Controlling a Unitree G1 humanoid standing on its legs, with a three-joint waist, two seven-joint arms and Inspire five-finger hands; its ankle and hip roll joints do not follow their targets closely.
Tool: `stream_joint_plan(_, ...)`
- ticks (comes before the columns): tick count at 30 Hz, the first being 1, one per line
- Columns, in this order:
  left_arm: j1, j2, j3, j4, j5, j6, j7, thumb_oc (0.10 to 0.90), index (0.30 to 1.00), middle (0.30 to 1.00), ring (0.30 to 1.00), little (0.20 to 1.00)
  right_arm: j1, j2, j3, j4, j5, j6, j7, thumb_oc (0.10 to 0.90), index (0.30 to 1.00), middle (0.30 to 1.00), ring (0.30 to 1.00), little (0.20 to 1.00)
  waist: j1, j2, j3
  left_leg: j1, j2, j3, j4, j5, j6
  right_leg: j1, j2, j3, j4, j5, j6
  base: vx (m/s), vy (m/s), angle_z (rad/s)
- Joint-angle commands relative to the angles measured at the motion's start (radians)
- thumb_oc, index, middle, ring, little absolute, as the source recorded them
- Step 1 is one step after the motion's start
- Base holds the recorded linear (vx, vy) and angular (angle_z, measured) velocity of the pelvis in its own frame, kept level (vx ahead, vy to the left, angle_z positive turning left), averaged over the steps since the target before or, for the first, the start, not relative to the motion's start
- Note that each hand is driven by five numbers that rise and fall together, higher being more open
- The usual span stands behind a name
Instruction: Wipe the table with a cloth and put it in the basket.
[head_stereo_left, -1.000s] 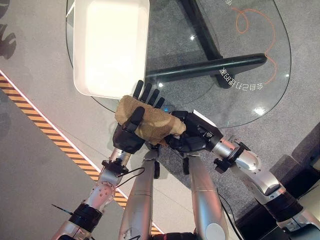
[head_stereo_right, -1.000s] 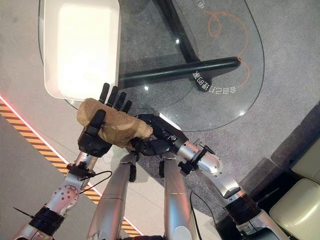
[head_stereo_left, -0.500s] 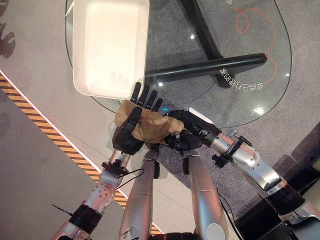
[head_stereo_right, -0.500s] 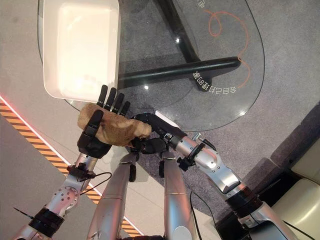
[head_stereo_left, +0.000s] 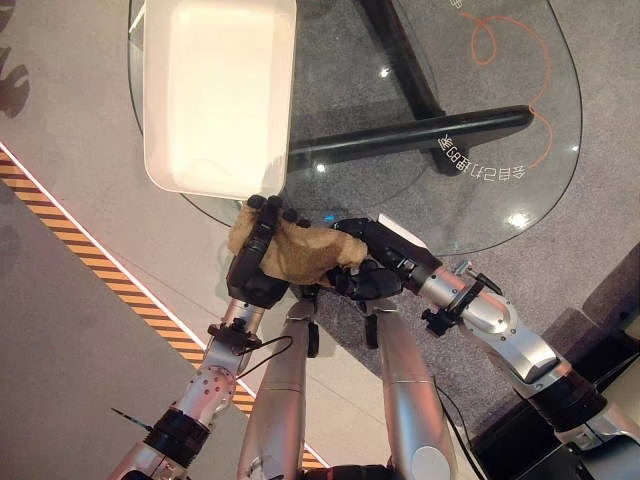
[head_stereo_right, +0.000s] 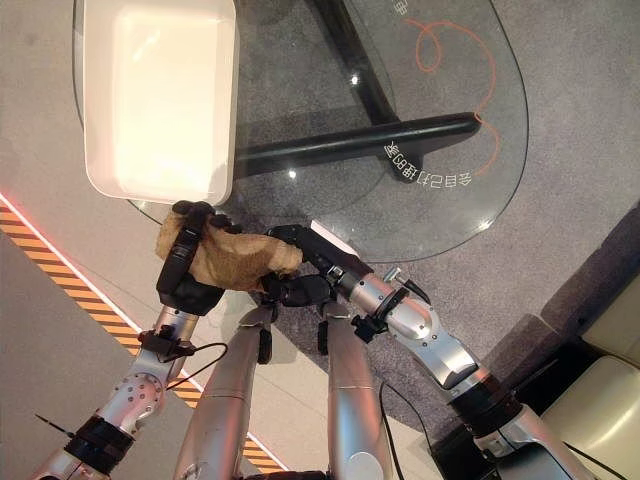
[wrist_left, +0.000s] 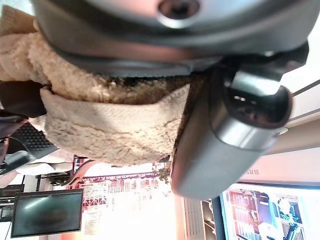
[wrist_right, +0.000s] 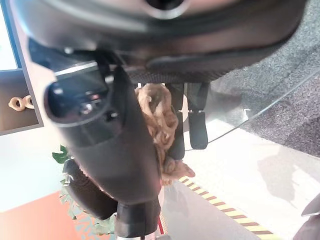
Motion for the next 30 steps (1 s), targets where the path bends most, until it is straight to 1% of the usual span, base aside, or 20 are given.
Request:
stream_joint_plan(1, 0.005, -0.049, 0.037, -0.172, 0.002, -0.006, -0.128, 0.1, 0.3, 0.3, 0.3, 0.2, 0.019, 0.013, -0.01, -0.113, 0.005, -0.057, -0.006, 0.1, 0.3, 0.3, 0.3, 0.2, 0.004, 0.017, -0.027, 0.02, -0.011, 0.045, 0.028, -0.035, 0.062, 0.042, 0.054, 0.003, -0.115, 0.082, -0.01, 0.0, 0.0, 0.0)
stream_joint_plan(4, 0.005, -0.054, 0.04, -0.171, 0.007, -0.008, -0.122, 0.1, 0.3, 0.3, 0.3, 0.2, 0.022, 0.021, -0.018, -0.12, 0.016, -0.052, -0.023, 0.1, 0.3, 0.3, 0.3, 0.2, 0.003, 0.016, -0.027, 0.022, -0.011, 0.045, 0.027, -0.036, 0.063, 0.044, 0.054, 0.004, -0.117, 0.081, -0.011, 0.0, 0.0, 0.0)
stream_joint_plan(5, 0.008, -0.056, 0.041, -0.172, 0.01, -0.011, -0.122, 0.1, 0.3, 0.3, 0.3, 0.2, 0.026, 0.024, -0.024, -0.122, 0.015, -0.052, -0.036, 0.429, 0.582, 0.582, 0.582, 0.529, 0.003, 0.016, -0.027, 0.021, -0.011, 0.046, 0.027, -0.036, 0.064, 0.043, 0.055, 0.004, -0.116, 0.082, -0.011, 0.0, 0.0, 0.0)
stream_joint_plan(6, 0.01, -0.058, 0.042, -0.174, 0.012, -0.012, -0.12, 0.1, 0.3, 0.3, 0.3, 0.2, 0.029, 0.027, -0.029, -0.122, 0.019, -0.056, -0.048, 0.8, 0.9, 0.9, 0.9, 0.9, 0.002, 0.016, -0.027, 0.021, -0.01, 0.046, 0.027, -0.036, 0.064, 0.042, 0.055, 0.005, -0.115, 0.082, -0.011, 0.0, 0.0, 0.0)
stream_joint_plan(8, 0.012, -0.06, 0.044, -0.175, 0.013, -0.013, -0.12, 0.1, 0.3, 0.3, 0.3, 0.2, 0.03, 0.03, -0.034, -0.123, 0.023, -0.057, -0.052, 0.8, 0.9, 0.9, 0.9, 0.9, 0.002, 0.016, -0.027, 0.022, -0.01, 0.046, 0.026, -0.036, 0.064, 0.043, 0.055, 0.005, -0.115, 0.082, -0.011, 0.0, 0.0, 0.0)
stream_joint_plan(11, 0.022, -0.069, 0.056, -0.175, 0.023, -0.016, -0.113, 0.1, 0.3, 0.3, 0.3, 0.2, 0.044, 0.046, -0.067, -0.136, 0.047, -0.091, -0.082, 0.8, 0.9, 0.9, 0.9, 0.9, 0.0, 0.014, -0.027, 0.028, -0.01, 0.048, 0.023, -0.038, 0.067, 0.049, 0.058, 0.006, -0.118, 0.083, -0.011, 0.0, 0.0, 0.0)
stream_joint_plan(12, 0.022, -0.07, 0.057, -0.175, 0.022, -0.016, -0.113, 0.1, 0.3, 0.3, 0.3, 0.2, 0.045, 0.047, -0.07, -0.138, 0.053, -0.093, -0.083, 0.8, 0.9, 0.9, 0.9, 0.9, 0.0, 0.013, -0.027, 0.028, -0.01, 0.048, 0.023, -0.038, 0.067, 0.049, 0.058, 0.006, -0.118, 0.082, -0.01, 0.0, 0.0, 0.0)
stream_joint_plan(14, 0.03, -0.074, 0.068, -0.176, 0.026, -0.015, -0.11, 0.1, 0.3, 0.3, 0.3, 0.2, 0.057, 0.058, -0.099, -0.146, 0.082, -0.12, -0.083, 0.8, 0.9, 0.9, 0.9, 0.9, -0.002, 0.012, -0.027, 0.028, -0.009, 0.049, 0.026, -0.041, 0.067, 0.047, 0.06, 0.008, -0.113, 0.081, -0.01, 0.0, 0.0, 0.0)
stream_joint_plan(21, 0.04, -0.082, 0.093, -0.177, 0.036, -0.024, -0.103, 0.1, 0.3, 0.3, 0.3, 0.2, 0.074, 0.081, -0.146, -0.158, 0.122, -0.152, -0.089, 0.8, 0.9, 0.9, 0.9, 0.9, -0.004, 0.011, -0.027, 0.03, -0.006, 0.051, 0.028, -0.046, 0.069, 0.047, 0.062, 0.011, -0.111, 0.082, -0.008, 0.0, 0.0, 0.0)
stream_joint_plan(23, 0.04, -0.084, 0.105, -0.168, 0.053, -0.048, -0.102, 0.1, 0.3, 0.3, 0.3, 0.2, 0.083, 0.091, -0.168, -0.159, 0.145, -0.164, -0.084, 0.8, 0.9, 0.9, 0.9, 0.9, -0.007, 0.01, -0.027, 0.031, -0.006, 0.051, 0.028, -0.047, 0.07, 0.046, 0.063, 0.012, -0.109, 0.082, -0.007, 0.0, 0.0, 0.0)
stream_joint_plan(25, 0.038, -0.078, 0.124, -0.168, 0.09, -0.116, -0.088, 0.1, 0.3, 0.3, 0.3, 0.2, 0.093, 0.096, -0.186, -0.161, 0.149, -0.163, -0.09, 0.8, 0.9, 0.9, 0.9, 0.9, -0.008, 0.01, -0.027, 0.028, -0.006, 0.052, 0.029, -0.048, 0.07, 0.042, 0.064, 0.012, -0.107, 0.083, -0.007, 0.0, 0.0, 0.0)
stream_joint_plan(26, 0.036, -0.077, 0.128, -0.168, 0.092, -0.124, -0.085, 0.1, 0.3, 0.3, 0.3, 0.2, 0.094, 0.096, -0.189, -0.16, 0.15, -0.162, -0.088, 0.8, 0.9, 0.9, 0.9, 0.9, -0.008, 0.01, -0.027, 0.029, -0.006, 0.052, 0.029, -0.047, 0.071, 0.042, 0.065, 0.012, -0.106, 0.082, -0.007, 0.0, 0.0, 0.0)
stream_joint_plan(27, 0.029, -0.071, 0.147, -0.172, 0.105, -0.177, -0.081, 0.1, 0.3, 0.3, 0.3, 0.2, 0.098, 0.095, -0.197, -0.161, 0.157, -0.153, -0.087, 0.8, 0.9, 0.9, 0.9, 0.9, -0.009, 0.011, -0.027, 0.03, -0.007, 0.052, 0.029, -0.048, 0.071, 0.042, 0.066, 0.014, -0.103, 0.08, -0.007, 0.0, 0.0, 0.0)
stream_joint_plan(28, 0.027, -0.064, 0.165, -0.18, 0.117, -0.206, -0.071, 0.1, 0.3, 0.3, 0.3, 0.2, 0.103, 0.094, -0.201, -0.161, 0.16, -0.149, -0.082, 0.8, 0.9, 0.9, 0.9, 0.9, -0.008, 0.011, -0.027, 0.032, -0.007, 0.052, 0.029, -0.049, 0.07, 0.044, 0.065, 0.014, -0.103, 0.078, -0.008, 0.0, 0.0, 0.0)
stream_joint_plan(29, 0.026, -0.06, 0.173, -0.182, 0.121, -0.217, -0.066, 0.1, 0.3, 0.3, 0.3, 0.2, 0.105, 0.094, -0.204, -0.161, 0.161, -0.145, -0.079, 0.8, 0.9, 0.9, 0.9, 0.9, -0.008, 0.012, -0.027, 0.033, -0.006, 0.052, 0.029, -0.049, 0.069, 0.045, 0.065, 0.015, -0.103, 0.077, -0.008, 0.0, 0.0, 0.0)
stream_joint_plan(30, 0.023, -0.05, 0.19, -0.188, 0.136, -0.25, -0.054, 0.1, 0.3, 0.3, 0.3, 0.2, 0.111, 0.094, -0.21, -0.163, 0.164, -0.137, -0.072, 0.8, 0.9, 0.9, 0.9, 0.9, -0.007, 0.013, -0.027, 0.035, -0.006, 0.052, 0.03, -0.05, 0.069, 0.047, 0.065, 0.016, -0.102, 0.074, -0.009, 0.0, 0.0, 0.0)
